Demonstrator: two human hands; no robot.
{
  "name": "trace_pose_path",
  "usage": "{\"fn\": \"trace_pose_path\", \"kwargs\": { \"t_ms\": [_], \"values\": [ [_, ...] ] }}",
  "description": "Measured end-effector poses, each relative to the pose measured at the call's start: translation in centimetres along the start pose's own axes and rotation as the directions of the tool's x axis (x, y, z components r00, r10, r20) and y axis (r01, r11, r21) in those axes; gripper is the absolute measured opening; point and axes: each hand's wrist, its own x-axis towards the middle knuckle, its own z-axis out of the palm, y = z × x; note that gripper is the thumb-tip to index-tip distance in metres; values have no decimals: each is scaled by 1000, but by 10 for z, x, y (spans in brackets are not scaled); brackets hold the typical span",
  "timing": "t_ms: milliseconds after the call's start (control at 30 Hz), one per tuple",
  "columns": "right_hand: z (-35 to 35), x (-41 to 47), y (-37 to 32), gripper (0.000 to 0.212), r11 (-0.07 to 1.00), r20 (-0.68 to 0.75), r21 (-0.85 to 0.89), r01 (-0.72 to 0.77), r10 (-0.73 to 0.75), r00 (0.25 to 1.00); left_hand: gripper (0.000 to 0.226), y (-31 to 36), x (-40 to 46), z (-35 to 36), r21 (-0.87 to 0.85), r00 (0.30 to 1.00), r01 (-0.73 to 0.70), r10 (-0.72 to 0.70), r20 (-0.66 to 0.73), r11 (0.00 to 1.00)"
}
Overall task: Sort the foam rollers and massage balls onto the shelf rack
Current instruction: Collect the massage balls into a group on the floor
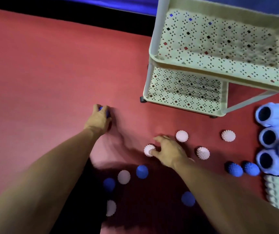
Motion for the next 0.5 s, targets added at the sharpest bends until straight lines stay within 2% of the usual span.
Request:
{"fn": "trace_pose_path", "kwargs": {
  "t_ms": [67,167,233,333,400,500],
  "values": [
    [7,4,-1,61,1000,4,-14,17,-17,1000,39,-4,0,3,-38,998,28,-30,-51,999],
    [11,7,-5,60,1000,8,-17,27,-27,1000,44,-4,-6,5,-120,998,31,-37,-53,992],
    [12,9,-6,50,1000,12,-11,29,-29,1000,44,2,-13,11,-205,998,31,-40,-39,978],
    [11,9,-8,35,1000,24,-8,27,-27,999,46,18,-23,25,-381,997,58,-34,70,923],
    [9,7,-7,34,1000,37,-5,18,-18,999,50,33,-27,36,-464,990,93,-31,138,881],
    [4,6,-1,34,1000,-1,-8,15,-15,1000,42,56,-33,54,-568,976,159,-43,213,808]
  ]
}}
